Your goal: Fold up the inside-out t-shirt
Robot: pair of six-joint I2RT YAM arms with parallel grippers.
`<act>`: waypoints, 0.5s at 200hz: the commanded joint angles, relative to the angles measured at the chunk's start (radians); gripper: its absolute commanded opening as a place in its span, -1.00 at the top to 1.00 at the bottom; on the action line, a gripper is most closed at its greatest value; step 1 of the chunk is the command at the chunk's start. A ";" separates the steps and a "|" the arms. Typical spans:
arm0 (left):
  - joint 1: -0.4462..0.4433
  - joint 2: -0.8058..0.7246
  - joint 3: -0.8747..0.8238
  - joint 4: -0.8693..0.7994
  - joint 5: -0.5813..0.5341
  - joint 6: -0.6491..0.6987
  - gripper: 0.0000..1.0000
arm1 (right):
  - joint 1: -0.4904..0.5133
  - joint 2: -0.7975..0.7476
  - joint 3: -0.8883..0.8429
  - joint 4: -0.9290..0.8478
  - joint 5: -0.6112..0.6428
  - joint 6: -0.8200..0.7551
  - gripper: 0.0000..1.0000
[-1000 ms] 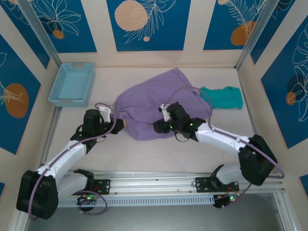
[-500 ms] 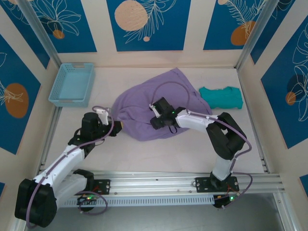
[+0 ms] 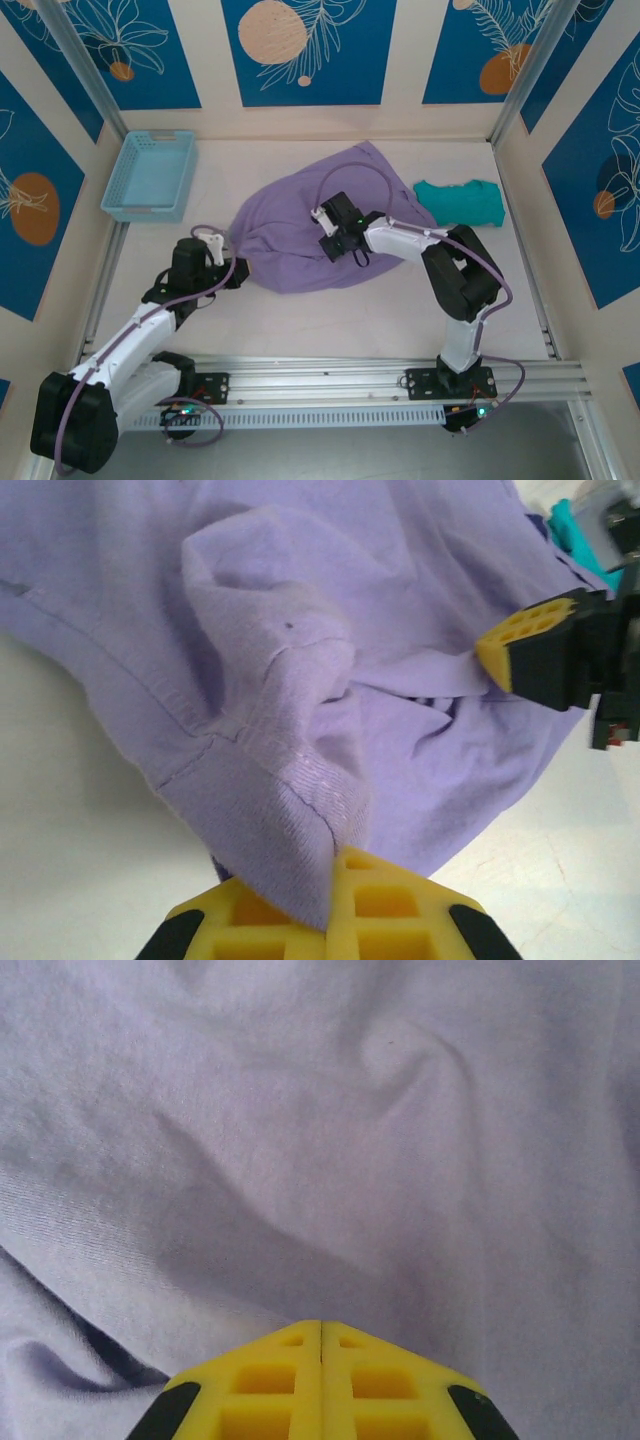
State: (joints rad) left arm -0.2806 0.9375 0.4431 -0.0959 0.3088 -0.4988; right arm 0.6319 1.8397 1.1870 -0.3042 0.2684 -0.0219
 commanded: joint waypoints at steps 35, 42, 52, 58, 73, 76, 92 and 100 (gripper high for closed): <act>0.004 -0.057 -0.017 -0.207 -0.259 -0.007 0.12 | -0.084 -0.170 -0.072 0.067 -0.278 0.075 1.00; 0.002 -0.085 -0.014 -0.220 -0.281 -0.005 0.01 | -0.077 -0.165 -0.067 0.055 -0.254 0.060 1.00; -0.007 -0.133 -0.010 -0.221 -0.298 0.011 -0.13 | -0.065 -0.155 -0.058 0.039 -0.228 0.029 0.83; -0.015 -0.158 -0.003 -0.221 -0.309 0.021 -0.20 | -0.056 -0.147 -0.051 0.032 -0.215 0.008 0.64; -0.027 -0.200 0.014 -0.217 -0.334 0.035 -0.36 | -0.034 -0.116 -0.029 0.017 -0.204 -0.053 0.23; -0.027 -0.203 0.016 -0.213 -0.333 0.038 -0.38 | -0.031 -0.108 -0.023 0.014 -0.205 -0.062 0.17; -0.028 -0.195 0.032 -0.193 -0.326 0.043 -0.43 | -0.018 -0.050 0.015 -0.008 -0.203 -0.099 -0.02; -0.028 -0.181 0.039 -0.187 -0.322 0.043 -0.44 | -0.012 -0.022 0.036 -0.024 -0.201 -0.112 -0.07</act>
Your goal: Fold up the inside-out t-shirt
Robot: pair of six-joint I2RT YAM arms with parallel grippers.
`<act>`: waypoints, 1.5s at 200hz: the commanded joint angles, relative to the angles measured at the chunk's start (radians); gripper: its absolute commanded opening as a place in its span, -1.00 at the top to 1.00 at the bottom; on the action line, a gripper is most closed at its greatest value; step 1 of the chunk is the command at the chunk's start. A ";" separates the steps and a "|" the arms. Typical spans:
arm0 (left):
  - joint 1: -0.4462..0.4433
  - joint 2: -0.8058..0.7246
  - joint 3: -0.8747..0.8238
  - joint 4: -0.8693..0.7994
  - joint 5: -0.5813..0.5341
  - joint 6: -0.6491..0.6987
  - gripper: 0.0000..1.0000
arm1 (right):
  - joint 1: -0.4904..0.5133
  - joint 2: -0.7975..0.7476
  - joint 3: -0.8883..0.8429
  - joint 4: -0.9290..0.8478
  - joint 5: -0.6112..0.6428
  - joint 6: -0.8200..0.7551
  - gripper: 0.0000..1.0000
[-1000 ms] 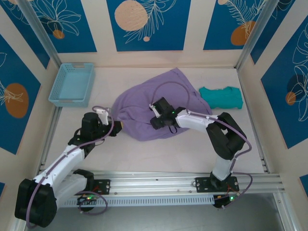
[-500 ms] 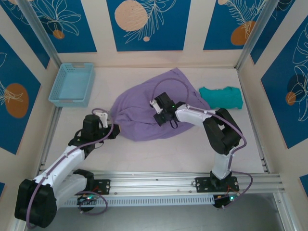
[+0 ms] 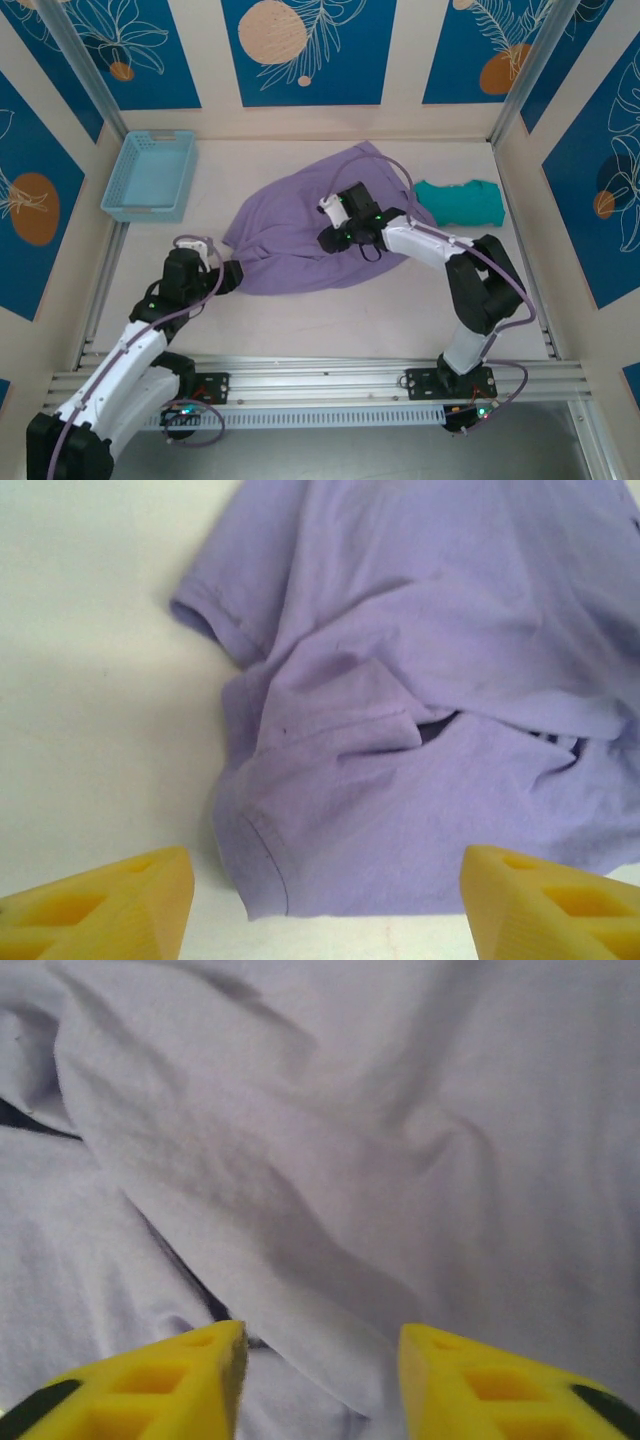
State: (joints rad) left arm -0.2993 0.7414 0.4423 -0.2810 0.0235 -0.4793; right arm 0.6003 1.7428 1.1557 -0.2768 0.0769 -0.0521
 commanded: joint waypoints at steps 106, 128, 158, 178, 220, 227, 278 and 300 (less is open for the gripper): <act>-0.014 0.148 0.090 0.137 0.126 0.069 -0.42 | 0.027 0.125 0.173 -0.122 -0.044 -0.076 0.90; -0.029 0.183 0.109 0.229 0.177 0.106 -0.42 | 0.007 0.043 0.136 -0.119 -0.106 -0.055 0.90; -0.062 0.278 0.146 0.393 0.233 0.195 -0.45 | -0.034 -0.044 0.093 -0.098 -0.204 -0.022 0.89; -0.072 0.375 0.197 0.444 0.280 0.284 -0.48 | -0.060 -0.072 0.077 -0.088 -0.241 -0.006 0.90; -0.108 0.590 0.334 0.394 0.383 0.490 -0.51 | -0.098 -0.103 0.053 -0.063 -0.291 0.027 0.91; -0.118 0.620 0.350 0.384 0.400 0.512 -0.52 | -0.102 -0.104 0.054 -0.062 -0.292 0.029 0.92; -0.169 0.801 0.455 0.299 0.380 0.614 -0.53 | -0.108 -0.111 0.045 -0.055 -0.295 0.038 0.92; -0.168 0.849 0.470 0.295 0.387 0.620 -0.49 | -0.109 -0.114 0.042 -0.052 -0.290 0.042 0.92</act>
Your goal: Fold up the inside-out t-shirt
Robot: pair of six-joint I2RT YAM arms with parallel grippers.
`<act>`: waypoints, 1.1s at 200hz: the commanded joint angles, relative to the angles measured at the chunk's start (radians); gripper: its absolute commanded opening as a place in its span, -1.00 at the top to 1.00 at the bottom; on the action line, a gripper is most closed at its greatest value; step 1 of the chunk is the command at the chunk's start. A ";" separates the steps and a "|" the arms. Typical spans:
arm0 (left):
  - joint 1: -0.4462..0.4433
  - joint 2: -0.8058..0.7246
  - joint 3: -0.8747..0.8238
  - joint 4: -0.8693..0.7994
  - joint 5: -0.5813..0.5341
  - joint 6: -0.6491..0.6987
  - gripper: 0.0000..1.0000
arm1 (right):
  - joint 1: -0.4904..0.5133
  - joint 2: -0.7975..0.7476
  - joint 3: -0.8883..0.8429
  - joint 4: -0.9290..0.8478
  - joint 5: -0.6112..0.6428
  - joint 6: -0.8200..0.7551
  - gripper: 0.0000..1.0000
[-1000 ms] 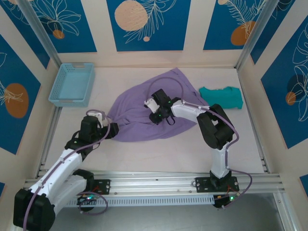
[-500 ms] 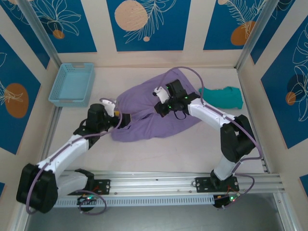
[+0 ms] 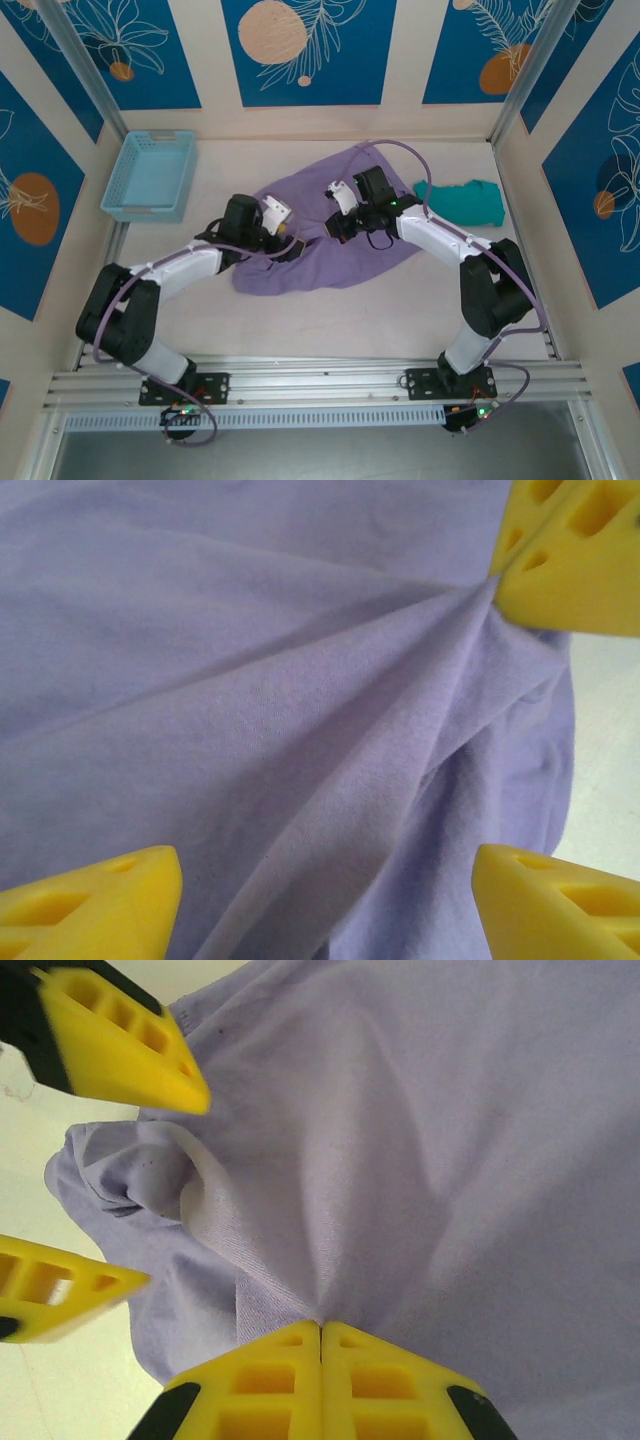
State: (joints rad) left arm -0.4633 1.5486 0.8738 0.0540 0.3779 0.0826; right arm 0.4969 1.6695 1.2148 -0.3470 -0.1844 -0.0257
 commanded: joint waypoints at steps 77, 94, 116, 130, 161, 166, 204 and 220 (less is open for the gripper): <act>0.000 0.100 0.133 -0.054 0.053 -0.164 1.00 | -0.003 -0.035 0.017 -0.074 0.394 0.130 0.94; 0.000 0.051 0.120 -0.032 0.114 -0.304 1.00 | 0.019 -0.063 0.006 -0.073 0.577 0.156 0.79; 0.000 -0.013 0.093 -0.029 0.137 -0.398 1.00 | 0.090 -0.194 -0.159 0.140 0.497 0.105 0.37; 0.003 -0.044 0.094 -0.069 0.128 -0.411 1.00 | 0.115 -0.267 -0.268 0.273 0.336 0.092 0.16; 0.014 -0.083 0.108 -0.135 0.142 -0.423 1.00 | 0.208 -0.291 -0.402 0.499 0.159 0.081 0.00; 0.016 -0.086 0.112 -0.141 0.153 -0.426 1.00 | 0.224 -0.278 -0.408 0.521 0.162 0.079 0.00; 0.041 -0.108 0.130 -0.163 0.218 -0.459 1.00 | 0.278 -0.155 -0.436 0.743 0.189 0.107 0.06; 0.052 -0.115 0.138 -0.167 0.249 -0.477 1.00 | 0.281 -0.092 -0.418 0.785 0.194 0.115 0.13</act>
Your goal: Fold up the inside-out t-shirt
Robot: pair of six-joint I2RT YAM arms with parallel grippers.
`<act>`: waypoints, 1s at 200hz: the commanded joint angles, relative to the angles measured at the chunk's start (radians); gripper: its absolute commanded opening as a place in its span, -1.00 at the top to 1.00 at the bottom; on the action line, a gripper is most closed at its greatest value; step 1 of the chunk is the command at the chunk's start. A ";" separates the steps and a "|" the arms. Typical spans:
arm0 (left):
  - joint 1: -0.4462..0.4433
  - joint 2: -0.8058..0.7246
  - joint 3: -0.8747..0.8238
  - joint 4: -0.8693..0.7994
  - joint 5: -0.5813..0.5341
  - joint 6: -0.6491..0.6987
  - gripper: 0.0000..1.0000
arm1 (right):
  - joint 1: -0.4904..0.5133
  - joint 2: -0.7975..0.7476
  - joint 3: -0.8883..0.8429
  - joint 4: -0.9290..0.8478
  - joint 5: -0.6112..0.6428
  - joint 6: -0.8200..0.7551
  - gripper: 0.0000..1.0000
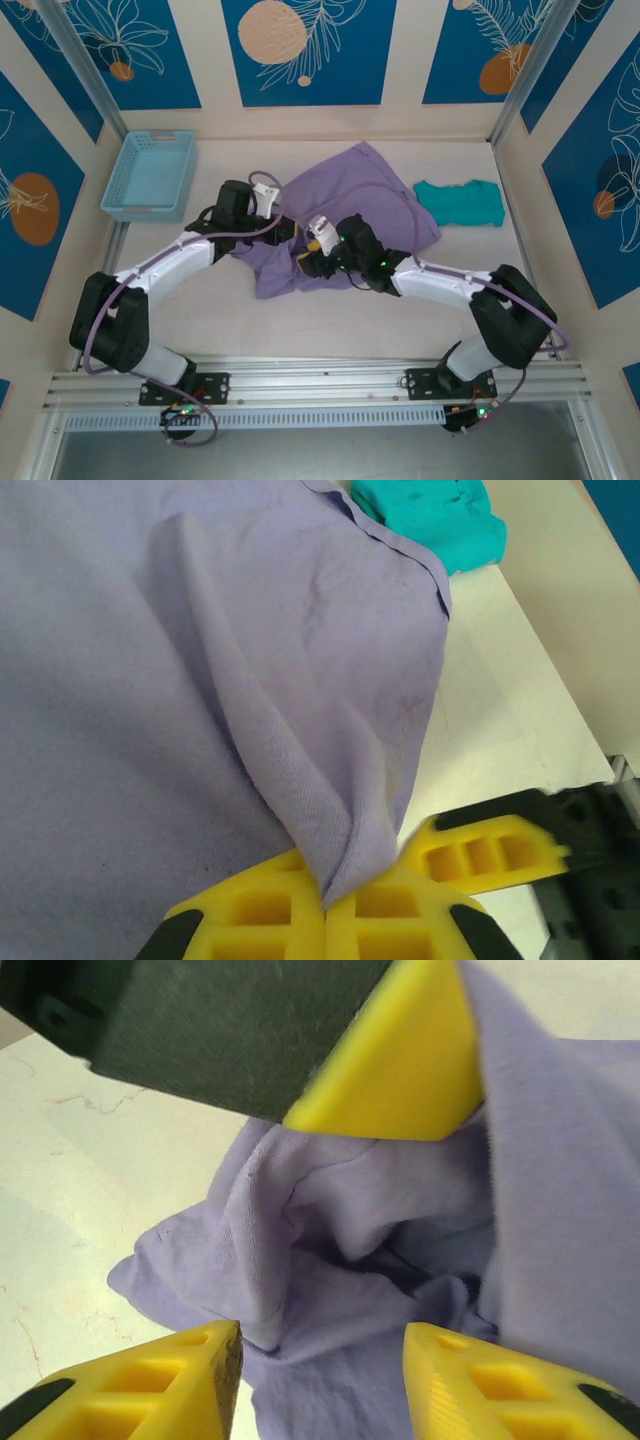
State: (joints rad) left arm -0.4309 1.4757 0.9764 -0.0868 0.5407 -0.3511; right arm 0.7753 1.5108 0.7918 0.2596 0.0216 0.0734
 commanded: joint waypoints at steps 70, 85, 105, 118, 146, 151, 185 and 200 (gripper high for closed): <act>0.028 -0.073 0.048 0.022 0.218 -0.141 1.00 | -0.004 0.197 0.110 0.055 0.505 0.119 0.42; 0.010 -0.084 0.043 0.056 0.239 -0.169 1.00 | -0.016 0.163 0.093 0.030 0.567 0.118 0.46; -0.012 -0.091 0.039 0.100 0.259 -0.200 1.00 | -0.043 0.089 0.034 0.051 0.510 0.097 0.46; -0.016 -0.084 0.034 0.121 0.260 -0.214 1.00 | -0.044 0.036 -0.024 0.101 0.419 0.058 0.46; -0.014 -0.073 0.039 0.091 0.226 -0.173 1.00 | -0.040 -0.057 -0.109 0.117 0.224 0.029 0.45; -0.014 -0.069 0.040 0.085 0.221 -0.166 1.00 | -0.038 -0.071 -0.121 0.120 0.193 0.028 0.44; -0.012 -0.057 0.049 0.075 0.213 -0.144 1.00 | -0.011 -0.127 -0.175 0.157 0.067 0.027 0.40; -0.012 -0.058 0.048 0.078 0.218 -0.144 1.00 | 0.001 -0.121 -0.174 0.183 0.045 0.031 0.38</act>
State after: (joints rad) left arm -0.4419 1.4166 0.9905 -0.0189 0.7502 -0.5179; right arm 0.7567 1.4078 0.6254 0.3683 0.1776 0.1184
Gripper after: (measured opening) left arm 0.048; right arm 0.302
